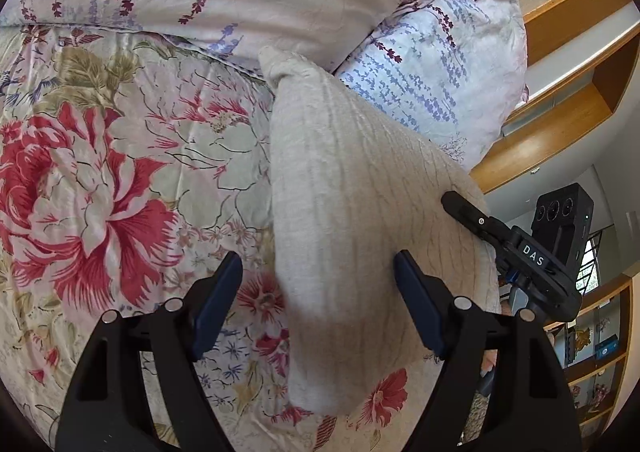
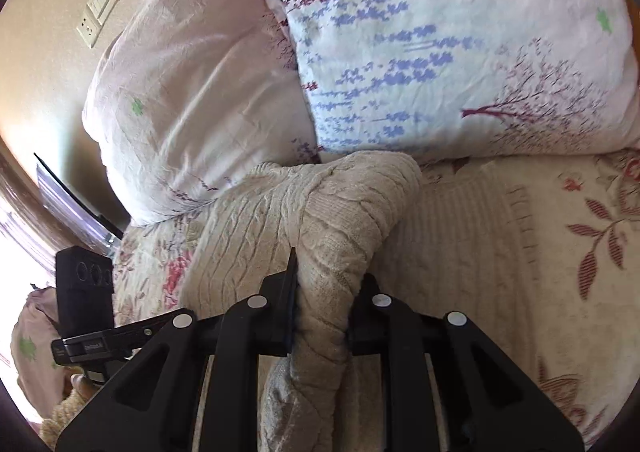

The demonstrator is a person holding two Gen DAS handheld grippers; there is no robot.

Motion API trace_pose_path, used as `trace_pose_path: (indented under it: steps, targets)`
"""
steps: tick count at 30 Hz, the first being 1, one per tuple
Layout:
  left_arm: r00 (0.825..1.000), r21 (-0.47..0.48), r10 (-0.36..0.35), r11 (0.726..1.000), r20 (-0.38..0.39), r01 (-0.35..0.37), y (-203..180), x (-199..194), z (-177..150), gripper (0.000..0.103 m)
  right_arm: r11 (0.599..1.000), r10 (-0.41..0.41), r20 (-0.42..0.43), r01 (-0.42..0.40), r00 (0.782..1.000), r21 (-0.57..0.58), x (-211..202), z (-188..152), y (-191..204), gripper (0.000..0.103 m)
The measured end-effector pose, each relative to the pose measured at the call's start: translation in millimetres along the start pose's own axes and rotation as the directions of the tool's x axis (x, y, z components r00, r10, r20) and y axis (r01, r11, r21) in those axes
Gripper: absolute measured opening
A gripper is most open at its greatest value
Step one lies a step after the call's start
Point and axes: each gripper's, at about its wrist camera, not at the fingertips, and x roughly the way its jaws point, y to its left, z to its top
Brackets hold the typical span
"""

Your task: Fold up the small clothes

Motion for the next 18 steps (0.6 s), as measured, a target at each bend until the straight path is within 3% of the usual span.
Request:
trace_pose_path:
  steps: [5,8,11,16,18]
  targets:
    - [1.000,0.057,-0.015,0.998,-0.026,0.016,-21,9,-8,0.078,0.982,-0.178,0.055,0.181,0.982,-0.059,-24,1,-21,0.017]
    - [0.999,0.076,-0.015,0.997,-0.044,0.019,-28,17,-12,0.078,0.968,-0.247,-0.017,0.246,0.969,-0.043,-17,-6,-47,0.017]
    - [0.998,0.071,-0.012,0.997,-0.067,0.017,-30,25,-16,0.078,0.967,-0.253,-0.034,0.252,0.967,-0.043,-10,-15,-58,0.017]
    - [0.996,0.075,-0.002,0.997,-0.085,0.008,-33,33,-20,0.078,0.960,-0.236,0.123,0.251,0.964,-0.124,-33,-10,-38,0.017]
    - [0.996,0.070,0.000,0.998,-0.093,0.007,-33,36,-21,0.077,0.951,-0.275,0.073,0.282,0.959,-0.129,-20,-9,-43,0.017]
